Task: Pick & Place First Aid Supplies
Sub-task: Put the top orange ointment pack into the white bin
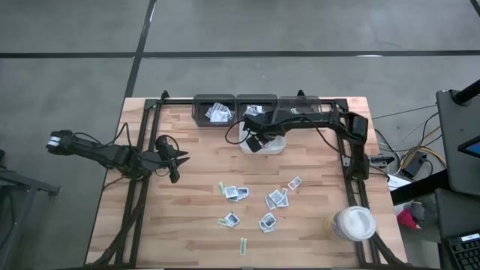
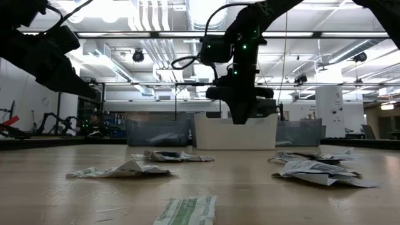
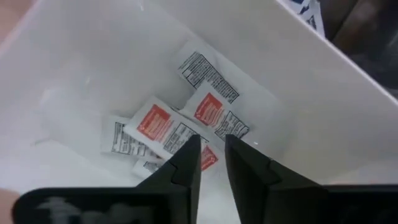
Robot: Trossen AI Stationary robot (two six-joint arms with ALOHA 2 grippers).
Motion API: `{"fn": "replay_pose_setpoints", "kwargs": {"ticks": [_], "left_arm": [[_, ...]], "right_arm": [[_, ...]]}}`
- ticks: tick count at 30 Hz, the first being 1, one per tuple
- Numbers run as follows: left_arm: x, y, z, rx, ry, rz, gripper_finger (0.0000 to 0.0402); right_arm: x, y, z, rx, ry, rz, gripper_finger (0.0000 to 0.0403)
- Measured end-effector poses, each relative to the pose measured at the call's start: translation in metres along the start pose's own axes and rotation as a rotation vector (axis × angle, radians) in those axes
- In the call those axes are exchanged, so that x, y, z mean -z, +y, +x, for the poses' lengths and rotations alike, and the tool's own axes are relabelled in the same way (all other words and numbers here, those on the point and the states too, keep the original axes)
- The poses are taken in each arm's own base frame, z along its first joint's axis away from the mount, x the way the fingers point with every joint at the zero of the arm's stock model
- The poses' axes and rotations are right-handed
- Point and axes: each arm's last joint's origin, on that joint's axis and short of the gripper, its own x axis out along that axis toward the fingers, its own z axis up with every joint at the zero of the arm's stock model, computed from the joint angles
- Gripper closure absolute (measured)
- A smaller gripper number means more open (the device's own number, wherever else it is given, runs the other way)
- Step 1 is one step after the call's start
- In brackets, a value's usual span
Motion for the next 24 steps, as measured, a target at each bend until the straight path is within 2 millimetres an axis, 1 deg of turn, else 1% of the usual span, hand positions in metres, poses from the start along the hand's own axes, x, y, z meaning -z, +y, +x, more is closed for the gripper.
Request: {"fn": "replay_pose_setpoints", "kwargs": {"ticks": [5,10,15,18,21,24], "left_arm": [[0.0,0.0,0.0,0.0,0.0,0.0,0.0307],[0.0,0.0,0.0,0.0,0.0,0.0,0.0307],[0.0,0.0,0.0,0.001,-0.001,-0.004,0.0307],[0.0,0.0,0.0,0.001,0.0,-0.004,0.0307],[0.0,0.0,0.0,0.001,0.0,-0.004,0.0307],[0.0,0.0,0.0,0.001,0.0,-0.004,0.0307]], "right_arm": [[0.0,-0.004,-0.018,-0.059,0.005,0.008,0.0313],[0.009,-0.011,-0.05,-0.171,0.07,0.018,0.0312],[0.032,-0.015,-0.084,-0.221,0.154,-0.044,0.033],[0.049,-0.013,-0.102,-0.233,0.168,-0.096,0.0342],[0.066,-0.009,-0.114,-0.291,0.202,-0.152,0.0353],[0.083,-0.002,-0.12,-0.333,0.242,-0.211,0.0364]]}}
